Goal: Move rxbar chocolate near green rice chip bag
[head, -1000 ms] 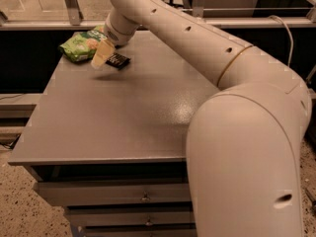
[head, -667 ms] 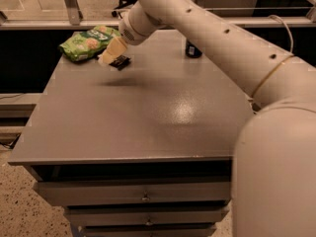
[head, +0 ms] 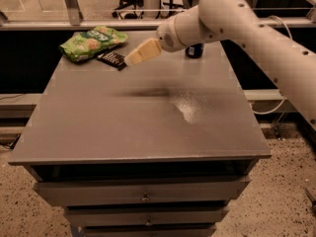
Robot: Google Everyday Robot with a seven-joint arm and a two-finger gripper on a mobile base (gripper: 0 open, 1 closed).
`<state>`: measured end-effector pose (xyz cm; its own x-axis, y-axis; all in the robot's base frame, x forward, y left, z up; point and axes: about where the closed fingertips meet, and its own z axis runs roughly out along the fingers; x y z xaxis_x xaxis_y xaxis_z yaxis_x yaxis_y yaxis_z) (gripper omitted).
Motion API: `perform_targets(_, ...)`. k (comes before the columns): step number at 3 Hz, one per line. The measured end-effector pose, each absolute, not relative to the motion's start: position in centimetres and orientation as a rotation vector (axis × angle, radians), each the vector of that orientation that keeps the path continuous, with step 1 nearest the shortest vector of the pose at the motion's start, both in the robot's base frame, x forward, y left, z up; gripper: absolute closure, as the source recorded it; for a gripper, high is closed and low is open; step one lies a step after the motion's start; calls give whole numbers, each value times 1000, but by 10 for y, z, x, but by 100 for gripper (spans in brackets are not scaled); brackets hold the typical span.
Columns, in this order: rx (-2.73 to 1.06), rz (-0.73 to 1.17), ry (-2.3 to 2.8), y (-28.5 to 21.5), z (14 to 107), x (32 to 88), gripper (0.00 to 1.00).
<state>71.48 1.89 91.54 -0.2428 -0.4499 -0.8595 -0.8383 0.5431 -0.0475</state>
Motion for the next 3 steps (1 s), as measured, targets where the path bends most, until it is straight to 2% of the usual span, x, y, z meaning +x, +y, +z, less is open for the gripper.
perform_targets(2,-913,743,1845,-63,917,676,0)
perform_targets(3,-902,764,1852,-70,917,671,0)
